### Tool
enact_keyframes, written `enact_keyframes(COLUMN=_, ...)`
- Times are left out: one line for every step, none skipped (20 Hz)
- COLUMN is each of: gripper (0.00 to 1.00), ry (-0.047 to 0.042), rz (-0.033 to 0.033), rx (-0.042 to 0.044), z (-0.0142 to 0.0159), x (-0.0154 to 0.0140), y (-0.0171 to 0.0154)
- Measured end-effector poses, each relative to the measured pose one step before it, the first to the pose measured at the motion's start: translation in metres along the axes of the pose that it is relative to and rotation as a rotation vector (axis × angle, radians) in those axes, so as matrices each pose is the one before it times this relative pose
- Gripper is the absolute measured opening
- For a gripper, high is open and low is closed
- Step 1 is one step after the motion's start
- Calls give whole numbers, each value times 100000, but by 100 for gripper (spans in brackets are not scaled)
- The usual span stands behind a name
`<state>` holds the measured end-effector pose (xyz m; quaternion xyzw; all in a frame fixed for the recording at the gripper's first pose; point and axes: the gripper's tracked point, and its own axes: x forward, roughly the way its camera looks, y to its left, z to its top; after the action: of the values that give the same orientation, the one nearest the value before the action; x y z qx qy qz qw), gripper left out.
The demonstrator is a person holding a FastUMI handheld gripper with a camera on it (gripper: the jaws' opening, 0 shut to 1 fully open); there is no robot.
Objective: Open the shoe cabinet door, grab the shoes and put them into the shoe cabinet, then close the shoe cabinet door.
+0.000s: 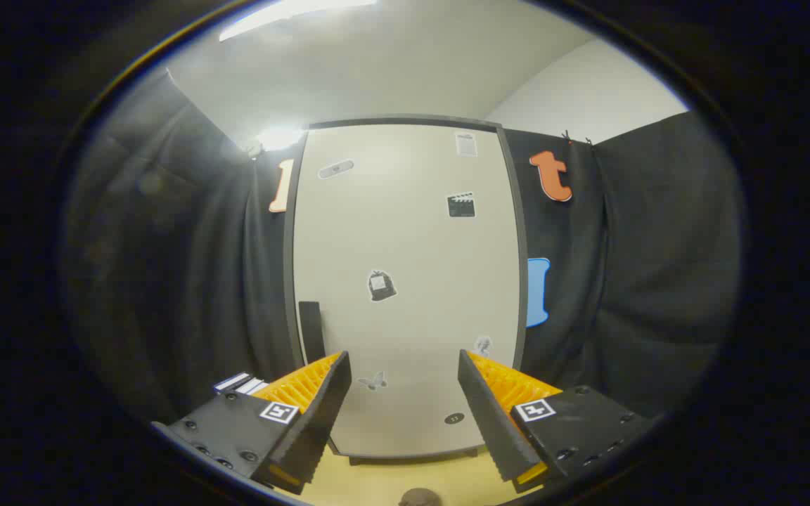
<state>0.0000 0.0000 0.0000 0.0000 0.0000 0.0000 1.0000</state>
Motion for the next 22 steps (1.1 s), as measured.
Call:
enact_keyframes(gripper=95, ry=182, rz=61, rx=-178, z=-13, x=-8, y=27)
enact_keyframes(gripper=95, ry=300, rz=11, rx=-104, z=-128, x=44, y=53)
enact_keyframes(gripper=95, ry=349, rz=68, rx=6, z=-109, x=-21, y=70)
enact_keyframes(gripper=95, ry=436, rz=235, rx=164, z=-110, x=48, y=129)
enact_keyframes(gripper=95, ry=636, rz=242, rx=15, z=-229, x=113, y=117)
enact_keyframes(gripper=95, ry=534, rz=456, rx=23, z=-70, x=63, y=139)
enact_keyframes(gripper=95, ry=540, rz=261, rx=-249, z=-221, x=93, y=203)
enact_keyframes(gripper=95, ry=283, rz=313, rx=-287, z=-17, x=3, y=134)
enact_keyframes(gripper=95, ry=136, rz=408, rx=-257, z=-74, x=62, y=242)
enact_keyframes(gripper=95, ry=-117, rz=107, rx=-264, z=76, x=9, y=75)
enact_keyframes(gripper=95, ry=-18, rz=305, rx=-21, z=-51, x=3, y=170)
enact_keyframes(gripper=95, ry=-244, rz=-65, rx=234, z=86, x=76, y=37)
enact_keyframes(gripper=95, ry=-182, rz=168, rx=446, z=38, x=10, y=81)
enact_keyframes(gripper=95, ry=-98, rz=4, rx=428, z=26, x=94, y=102)
enact_keyframes(gripper=95, ry=-77, rz=431, rx=341, z=-82, x=153, y=207)
enact_keyframes(gripper=95, ry=-68, rz=176, rx=-5, z=30, x=133, y=168)
enact_keyframes(gripper=95, ry=-58, rz=225, rx=-70, z=-3, x=132, y=220)
enact_keyframes(gripper=95, ry=-13, rz=44, rx=-16, z=-4, x=217, y=219)
enact_keyframes(gripper=95, ry=88, rz=283, rx=269, z=-143, x=249, y=337)
enact_keyframes(gripper=95, ry=384, rz=570, rx=522, z=-120, x=219, y=520)
enact_keyframes(gripper=95, ry=458, rz=845, rx=725, z=-242, x=495, y=675)
enact_keyframes(gripper=95, ry=415, rz=560, rx=109, z=-212, x=353, y=559)
